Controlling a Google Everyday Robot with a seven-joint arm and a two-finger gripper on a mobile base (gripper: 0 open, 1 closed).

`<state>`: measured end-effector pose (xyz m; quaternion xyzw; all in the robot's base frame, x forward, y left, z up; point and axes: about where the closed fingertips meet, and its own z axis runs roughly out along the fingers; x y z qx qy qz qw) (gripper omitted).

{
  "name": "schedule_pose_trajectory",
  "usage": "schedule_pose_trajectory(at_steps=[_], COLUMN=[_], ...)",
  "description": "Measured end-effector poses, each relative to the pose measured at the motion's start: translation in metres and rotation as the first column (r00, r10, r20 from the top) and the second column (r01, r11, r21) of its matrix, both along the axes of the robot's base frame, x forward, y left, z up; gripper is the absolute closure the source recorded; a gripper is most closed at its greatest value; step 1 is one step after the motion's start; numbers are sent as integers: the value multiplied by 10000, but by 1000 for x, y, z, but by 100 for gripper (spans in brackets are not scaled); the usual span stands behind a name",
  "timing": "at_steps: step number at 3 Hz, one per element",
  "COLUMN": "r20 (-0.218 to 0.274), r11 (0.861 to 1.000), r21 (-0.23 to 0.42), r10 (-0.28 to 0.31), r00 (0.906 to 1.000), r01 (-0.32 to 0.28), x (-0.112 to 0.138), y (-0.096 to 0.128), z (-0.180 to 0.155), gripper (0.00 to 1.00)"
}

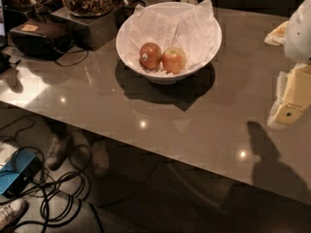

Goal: Pick apple from white bowl

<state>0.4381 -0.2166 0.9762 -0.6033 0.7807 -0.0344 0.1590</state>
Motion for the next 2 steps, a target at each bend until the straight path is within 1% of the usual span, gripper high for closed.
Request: schedule_pose_trajectory(at_steps=[1,2], r20=[0,-114], r11=[10000,9993], r21=[0,169], r10=[-1,-340], r00=[10000,9994], r01=[1,342], x=[0,11], y=[0,5], z=[0,4], gripper=[0,0])
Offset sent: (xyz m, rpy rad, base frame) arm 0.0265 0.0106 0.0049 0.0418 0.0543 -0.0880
